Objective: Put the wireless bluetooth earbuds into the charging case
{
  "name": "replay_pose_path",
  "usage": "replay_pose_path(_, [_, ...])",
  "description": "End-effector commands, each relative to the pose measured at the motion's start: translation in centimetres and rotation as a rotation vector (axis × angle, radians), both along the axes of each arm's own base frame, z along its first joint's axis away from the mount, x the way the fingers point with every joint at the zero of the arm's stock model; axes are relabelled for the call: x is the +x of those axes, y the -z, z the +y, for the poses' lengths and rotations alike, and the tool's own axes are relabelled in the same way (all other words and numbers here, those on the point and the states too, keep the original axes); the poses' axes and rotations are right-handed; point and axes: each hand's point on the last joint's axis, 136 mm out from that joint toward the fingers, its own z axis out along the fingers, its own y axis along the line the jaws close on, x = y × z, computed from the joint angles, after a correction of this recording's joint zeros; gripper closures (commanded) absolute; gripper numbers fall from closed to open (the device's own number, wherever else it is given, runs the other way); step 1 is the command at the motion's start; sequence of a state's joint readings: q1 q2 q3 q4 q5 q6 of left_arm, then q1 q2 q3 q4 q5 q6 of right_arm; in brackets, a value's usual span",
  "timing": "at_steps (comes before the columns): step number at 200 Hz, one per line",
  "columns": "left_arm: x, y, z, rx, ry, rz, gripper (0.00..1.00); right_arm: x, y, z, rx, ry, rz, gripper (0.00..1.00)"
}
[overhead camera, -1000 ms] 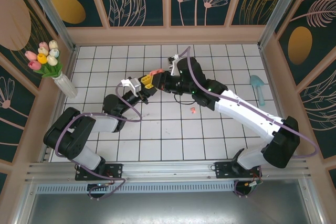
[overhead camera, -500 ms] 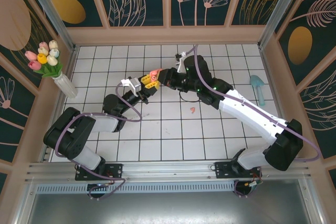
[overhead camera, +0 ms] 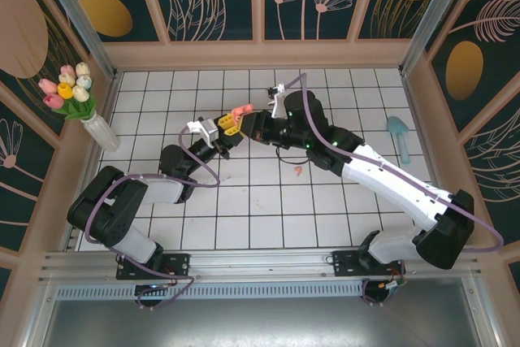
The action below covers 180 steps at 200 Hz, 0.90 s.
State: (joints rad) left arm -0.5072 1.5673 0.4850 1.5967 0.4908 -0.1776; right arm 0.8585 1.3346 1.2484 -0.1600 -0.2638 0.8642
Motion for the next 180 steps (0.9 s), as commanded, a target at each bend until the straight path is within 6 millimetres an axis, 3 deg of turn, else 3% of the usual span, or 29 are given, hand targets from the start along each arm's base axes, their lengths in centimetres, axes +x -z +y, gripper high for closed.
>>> replay_pose_path(1, [-1.3, -3.0, 0.1, -0.067, 0.03, -0.117, 1.0, 0.4, -0.7, 0.7, 0.007, -0.014, -0.037, 0.86])
replay_pose_path(106, [-1.8, -3.4, 0.2, -0.071, 0.037, -0.128, 1.0, 3.1, 0.2, -0.9, -0.009, 0.051, -0.024, 0.9])
replay_pose_path(180, [-1.7, -3.3, 0.3, -0.071, 0.034, -0.127, 1.0, 3.0, -0.3, -1.1, 0.007, 0.05, -0.028, 0.9])
